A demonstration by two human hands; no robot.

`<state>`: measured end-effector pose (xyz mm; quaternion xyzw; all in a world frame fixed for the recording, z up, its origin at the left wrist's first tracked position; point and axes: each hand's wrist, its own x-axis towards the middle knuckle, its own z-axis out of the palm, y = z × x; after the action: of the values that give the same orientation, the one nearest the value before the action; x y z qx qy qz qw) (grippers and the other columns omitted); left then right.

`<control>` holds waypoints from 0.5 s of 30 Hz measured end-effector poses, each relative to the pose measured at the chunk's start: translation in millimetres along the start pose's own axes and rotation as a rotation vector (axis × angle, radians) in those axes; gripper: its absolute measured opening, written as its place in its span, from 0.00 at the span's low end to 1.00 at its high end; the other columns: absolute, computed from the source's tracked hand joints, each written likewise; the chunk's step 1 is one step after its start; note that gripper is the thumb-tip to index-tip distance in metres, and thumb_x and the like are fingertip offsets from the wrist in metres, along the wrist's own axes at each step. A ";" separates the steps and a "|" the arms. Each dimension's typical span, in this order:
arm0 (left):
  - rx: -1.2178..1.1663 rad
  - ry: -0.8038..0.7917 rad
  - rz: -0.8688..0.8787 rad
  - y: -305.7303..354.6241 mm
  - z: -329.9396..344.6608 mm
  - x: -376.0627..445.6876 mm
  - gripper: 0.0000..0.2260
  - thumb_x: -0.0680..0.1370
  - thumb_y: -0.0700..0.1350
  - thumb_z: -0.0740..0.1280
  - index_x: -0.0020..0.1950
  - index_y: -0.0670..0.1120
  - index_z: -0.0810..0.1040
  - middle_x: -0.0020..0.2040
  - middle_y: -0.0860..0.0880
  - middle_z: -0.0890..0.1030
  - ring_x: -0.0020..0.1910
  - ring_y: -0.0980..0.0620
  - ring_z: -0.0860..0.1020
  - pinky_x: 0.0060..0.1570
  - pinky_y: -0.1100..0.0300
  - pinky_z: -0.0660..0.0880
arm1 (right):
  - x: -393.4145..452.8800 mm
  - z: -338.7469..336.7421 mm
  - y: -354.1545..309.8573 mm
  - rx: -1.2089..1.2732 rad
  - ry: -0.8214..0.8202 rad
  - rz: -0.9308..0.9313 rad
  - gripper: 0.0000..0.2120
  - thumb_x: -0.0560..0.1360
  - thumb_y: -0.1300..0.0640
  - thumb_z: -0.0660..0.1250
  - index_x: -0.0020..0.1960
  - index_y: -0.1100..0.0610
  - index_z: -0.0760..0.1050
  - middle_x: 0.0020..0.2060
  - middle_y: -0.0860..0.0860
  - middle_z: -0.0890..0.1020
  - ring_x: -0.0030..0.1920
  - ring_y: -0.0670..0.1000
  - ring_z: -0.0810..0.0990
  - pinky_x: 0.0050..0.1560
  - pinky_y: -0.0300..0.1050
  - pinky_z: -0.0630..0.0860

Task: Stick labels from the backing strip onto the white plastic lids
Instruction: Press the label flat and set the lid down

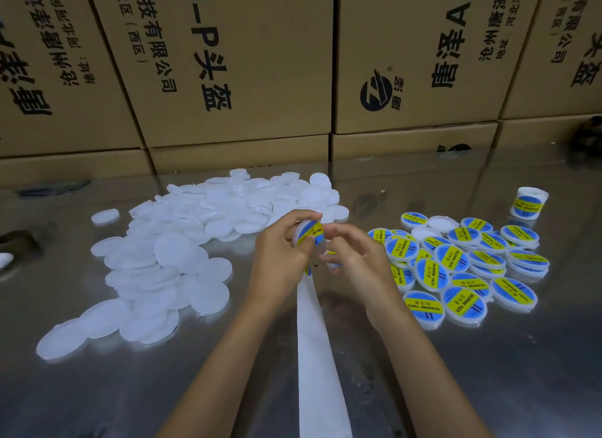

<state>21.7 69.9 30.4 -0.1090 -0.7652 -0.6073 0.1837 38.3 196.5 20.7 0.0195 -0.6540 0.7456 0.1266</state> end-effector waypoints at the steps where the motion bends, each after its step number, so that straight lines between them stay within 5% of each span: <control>1: -0.002 0.004 -0.009 -0.4 -0.7 0.7 0.17 0.75 0.32 0.69 0.51 0.54 0.84 0.51 0.57 0.85 0.52 0.54 0.83 0.53 0.50 0.81 | 0.3 0.3 1.2 -0.071 0.027 -0.047 0.12 0.77 0.65 0.65 0.50 0.49 0.82 0.48 0.47 0.84 0.47 0.49 0.85 0.44 0.40 0.79; 4: -0.118 -0.021 -0.103 2.0 -2.4 2.1 0.17 0.75 0.31 0.71 0.50 0.54 0.83 0.50 0.46 0.85 0.48 0.44 0.85 0.45 0.47 0.84 | -0.7 2.5 3.7 -0.201 0.069 -0.166 0.17 0.74 0.67 0.65 0.51 0.46 0.81 0.53 0.48 0.83 0.47 0.48 0.83 0.45 0.37 0.77; 7: -0.244 -0.034 -0.178 7.1 -5.1 3.1 0.14 0.74 0.30 0.72 0.51 0.49 0.83 0.48 0.40 0.85 0.42 0.45 0.86 0.36 0.56 0.83 | -2.5 4.5 5.4 -0.232 0.058 -0.222 0.19 0.73 0.67 0.65 0.53 0.44 0.80 0.54 0.47 0.82 0.46 0.47 0.83 0.42 0.35 0.77; 15: -0.371 0.011 -0.319 10.5 -8.2 4.1 0.10 0.73 0.35 0.76 0.50 0.47 0.81 0.42 0.45 0.87 0.36 0.49 0.85 0.31 0.60 0.79 | -5.4 9.2 10.3 -0.263 -0.059 -0.201 0.22 0.73 0.58 0.72 0.65 0.43 0.74 0.48 0.35 0.80 0.47 0.41 0.81 0.47 0.37 0.79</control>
<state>23.3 64.2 42.9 -0.0156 -0.6472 -0.7593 0.0663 40.1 185.4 11.1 0.0897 -0.7441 0.6363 0.1827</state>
